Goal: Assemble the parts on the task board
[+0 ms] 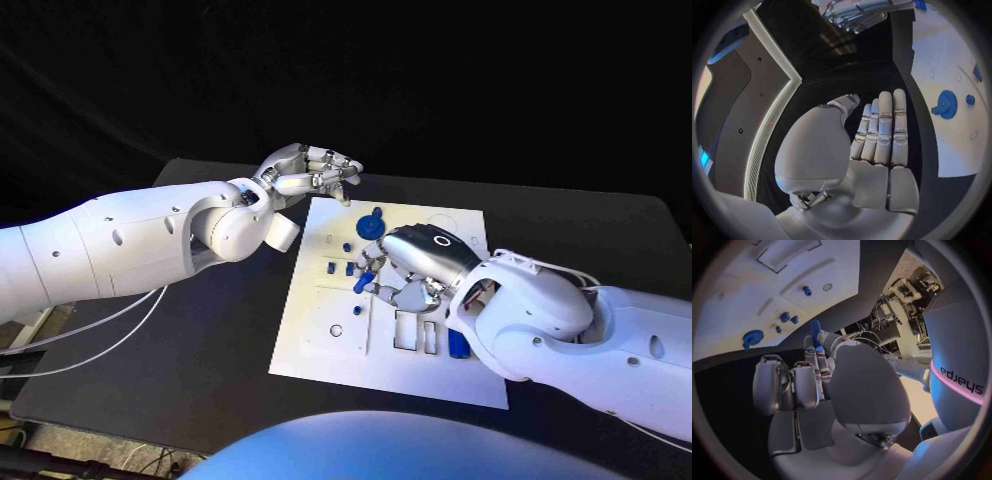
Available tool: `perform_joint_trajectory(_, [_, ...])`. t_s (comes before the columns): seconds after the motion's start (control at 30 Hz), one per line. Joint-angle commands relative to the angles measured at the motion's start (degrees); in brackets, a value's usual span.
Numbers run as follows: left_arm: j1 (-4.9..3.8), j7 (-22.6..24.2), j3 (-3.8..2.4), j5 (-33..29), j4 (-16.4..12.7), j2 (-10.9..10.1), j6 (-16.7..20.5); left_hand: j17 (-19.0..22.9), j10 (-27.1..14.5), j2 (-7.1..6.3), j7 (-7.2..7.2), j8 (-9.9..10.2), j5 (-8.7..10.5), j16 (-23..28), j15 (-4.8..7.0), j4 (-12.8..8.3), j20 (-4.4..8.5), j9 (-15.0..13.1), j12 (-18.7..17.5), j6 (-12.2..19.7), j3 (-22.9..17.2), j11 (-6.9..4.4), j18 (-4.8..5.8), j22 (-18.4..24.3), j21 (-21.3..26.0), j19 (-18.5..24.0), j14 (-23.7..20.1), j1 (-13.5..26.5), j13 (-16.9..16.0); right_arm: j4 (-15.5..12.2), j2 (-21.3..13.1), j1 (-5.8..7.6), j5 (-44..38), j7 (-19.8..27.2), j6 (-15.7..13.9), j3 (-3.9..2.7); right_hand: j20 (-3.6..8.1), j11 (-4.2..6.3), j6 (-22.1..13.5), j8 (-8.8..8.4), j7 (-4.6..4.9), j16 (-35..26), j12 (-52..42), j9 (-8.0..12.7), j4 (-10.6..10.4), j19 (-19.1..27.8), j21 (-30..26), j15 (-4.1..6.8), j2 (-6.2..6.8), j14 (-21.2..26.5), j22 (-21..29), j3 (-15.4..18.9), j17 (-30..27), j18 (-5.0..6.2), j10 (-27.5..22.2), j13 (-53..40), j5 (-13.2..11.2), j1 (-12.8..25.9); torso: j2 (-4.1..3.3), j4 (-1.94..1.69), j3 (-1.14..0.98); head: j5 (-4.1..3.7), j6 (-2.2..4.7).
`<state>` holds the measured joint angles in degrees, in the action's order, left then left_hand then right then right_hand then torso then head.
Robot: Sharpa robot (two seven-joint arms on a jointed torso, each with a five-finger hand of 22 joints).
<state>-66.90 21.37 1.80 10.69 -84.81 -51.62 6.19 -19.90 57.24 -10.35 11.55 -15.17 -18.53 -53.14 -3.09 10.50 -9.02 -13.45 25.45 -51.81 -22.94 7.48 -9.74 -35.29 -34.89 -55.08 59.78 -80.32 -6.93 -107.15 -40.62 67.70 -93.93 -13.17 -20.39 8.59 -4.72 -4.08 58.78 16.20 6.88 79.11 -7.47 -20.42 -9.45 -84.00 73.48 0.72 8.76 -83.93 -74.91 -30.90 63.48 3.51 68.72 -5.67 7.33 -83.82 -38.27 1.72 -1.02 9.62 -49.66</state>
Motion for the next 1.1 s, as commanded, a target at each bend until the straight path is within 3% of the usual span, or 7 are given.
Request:
perform_joint_trajectory(0.03, [-0.03,0.61,-0.03,-0.63,0.04,0.38,-0.71,-0.11,-0.33,0.58,0.06,0.38,-0.23,0.17,-0.30,0.00,0.09,-0.06,-0.18,0.24,-0.40,-0.05,-0.64,-0.11,0.15,-0.35,0.14,0.10,-0.09,0.73,1.41,-1.26,-1.49,1.44,-0.29,0.10,0.30,0.48,-0.03,1.08,0.30,-0.13,0.34,-3.00,0.27,-2.79,-0.16,0.33,-0.39,-0.68,-10.12,-0.45,-0.08,-0.69,1.08,-0.10,0.33,0.24,-0.04,-0.07,0.06,0.30,0.05])
perform_joint_trajectory(0.2, [-0.04,0.64,-0.02,-0.67,0.15,0.87,-0.73,-0.11,-0.33,0.58,0.06,0.38,-0.23,0.17,-0.30,0.00,0.09,-0.06,-0.18,0.24,-0.40,-0.05,-0.64,-0.11,0.15,-0.35,0.14,0.10,-0.09,2.04,3.42,-3.91,-1.51,2.44,0.14,0.29,0.27,0.40,-0.14,1.19,0.38,-0.12,0.48,-3.16,0.45,-2.76,-0.22,0.27,-0.27,-0.69,-10.15,-0.54,0.00,-0.67,1.12,-0.14,0.35,0.63,-0.11,-0.02,0.12,0.89,0.05])
perform_joint_trajectory(0.43, [-0.04,0.65,-0.02,-0.78,0.21,1.20,-0.90,-0.13,-0.33,0.61,0.05,0.38,-0.23,0.17,-0.30,-0.01,0.09,-0.06,-0.17,0.23,-0.42,-0.05,-0.64,-0.12,0.14,-0.35,0.13,0.11,-0.10,4.11,4.88,-6.61,-1.65,3.67,0.55,0.39,0.24,0.37,-0.21,1.24,0.38,-0.12,0.58,-3.24,0.49,-2.74,-0.28,0.24,-0.20,-0.69,-10.16,-0.56,0.06,-0.67,1.11,-0.15,0.34,0.91,-0.07,-0.01,-0.07,1.67,-0.23])
perform_joint_trajectory(0.67, [-0.04,0.62,-0.02,-0.83,0.18,1.12,-0.89,-0.13,-0.33,0.61,0.05,0.38,-0.23,0.17,-0.30,-0.01,0.09,-0.06,-0.17,0.23,-0.42,-0.05,-0.64,-0.12,0.14,-0.35,0.13,0.11,-0.10,5.80,5.97,-7.85,-2.93,3.53,0.83,0.43,0.23,0.37,-0.31,1.25,0.41,-0.08,0.68,-3.29,0.64,-2.73,-0.25,0.23,-0.21,-0.71,-10.19,-0.67,0.17,-0.67,1.06,-0.16,0.37,0.96,-0.12,0.10,-0.04,1.85,-0.34])
perform_joint_trajectory(1.1, [-0.04,0.54,-0.02,-0.84,0.21,1.09,-1.01,-0.13,-0.33,0.61,0.05,0.38,-0.23,0.17,-0.30,-0.01,0.09,-0.06,-0.17,0.23,-0.42,-0.05,-0.64,-0.12,0.14,-0.35,0.13,0.11,-0.10,7.83,7.14,-8.53,-4.47,2.45,1.52,0.61,0.21,0.34,-0.41,1.26,0.44,-0.05,0.77,-3.34,0.76,-2.68,-0.43,0.22,-0.22,-0.73,-10.15,-0.77,0.26,-0.64,1.02,-0.17,0.38,1.03,-0.16,0.04,-0.09,1.59,-0.34])
